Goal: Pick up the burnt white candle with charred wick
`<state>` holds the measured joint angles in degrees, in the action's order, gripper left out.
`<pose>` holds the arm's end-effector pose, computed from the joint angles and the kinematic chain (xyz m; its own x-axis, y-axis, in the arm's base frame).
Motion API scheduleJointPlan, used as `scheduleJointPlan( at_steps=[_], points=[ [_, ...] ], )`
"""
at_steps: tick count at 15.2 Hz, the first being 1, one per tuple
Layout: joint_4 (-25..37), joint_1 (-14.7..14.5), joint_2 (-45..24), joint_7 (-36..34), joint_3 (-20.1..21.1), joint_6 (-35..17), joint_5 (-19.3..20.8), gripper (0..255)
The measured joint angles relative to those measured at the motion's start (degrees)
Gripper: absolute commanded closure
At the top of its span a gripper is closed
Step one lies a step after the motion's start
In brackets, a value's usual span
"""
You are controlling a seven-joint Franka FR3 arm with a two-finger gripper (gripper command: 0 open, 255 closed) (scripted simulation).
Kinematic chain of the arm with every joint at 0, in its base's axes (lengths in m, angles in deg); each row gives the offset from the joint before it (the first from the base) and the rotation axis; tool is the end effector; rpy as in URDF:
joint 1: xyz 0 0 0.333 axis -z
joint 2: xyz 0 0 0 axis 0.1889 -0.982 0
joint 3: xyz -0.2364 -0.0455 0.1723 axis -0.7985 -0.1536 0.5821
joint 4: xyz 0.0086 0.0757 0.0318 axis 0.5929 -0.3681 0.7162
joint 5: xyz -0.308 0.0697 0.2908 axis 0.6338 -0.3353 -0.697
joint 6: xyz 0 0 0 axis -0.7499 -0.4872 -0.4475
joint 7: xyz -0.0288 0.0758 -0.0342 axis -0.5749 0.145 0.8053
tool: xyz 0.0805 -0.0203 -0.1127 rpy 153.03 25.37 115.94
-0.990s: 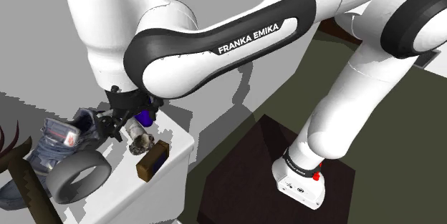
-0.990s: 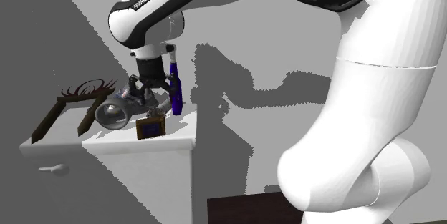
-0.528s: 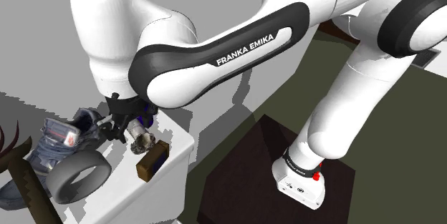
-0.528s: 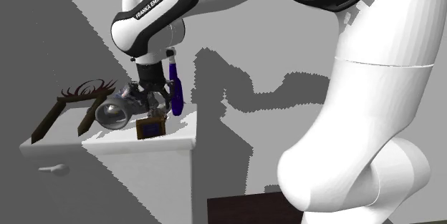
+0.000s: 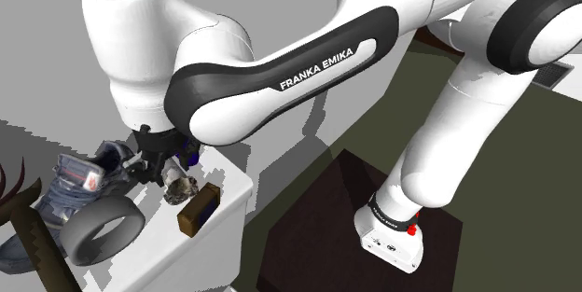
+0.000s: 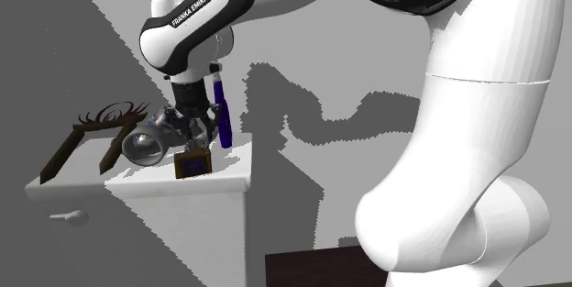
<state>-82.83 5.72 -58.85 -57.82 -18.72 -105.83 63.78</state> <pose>0.4164 0.4408 0.3717 0.9951 0.0018 0.0986 -0.0013 -0.9995 0.0313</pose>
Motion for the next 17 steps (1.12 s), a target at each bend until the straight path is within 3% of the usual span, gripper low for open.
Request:
scheduleJointPlan(
  at_steps=[6, 17],
  points=[
    [0.23, 0.83, 1.97, 2.44, -0.12, 2.87, -3.72, 255],
    [6.06, 1.11, 3.89, 4.05, -0.23, 10.37, -5.59, 255]
  ],
)
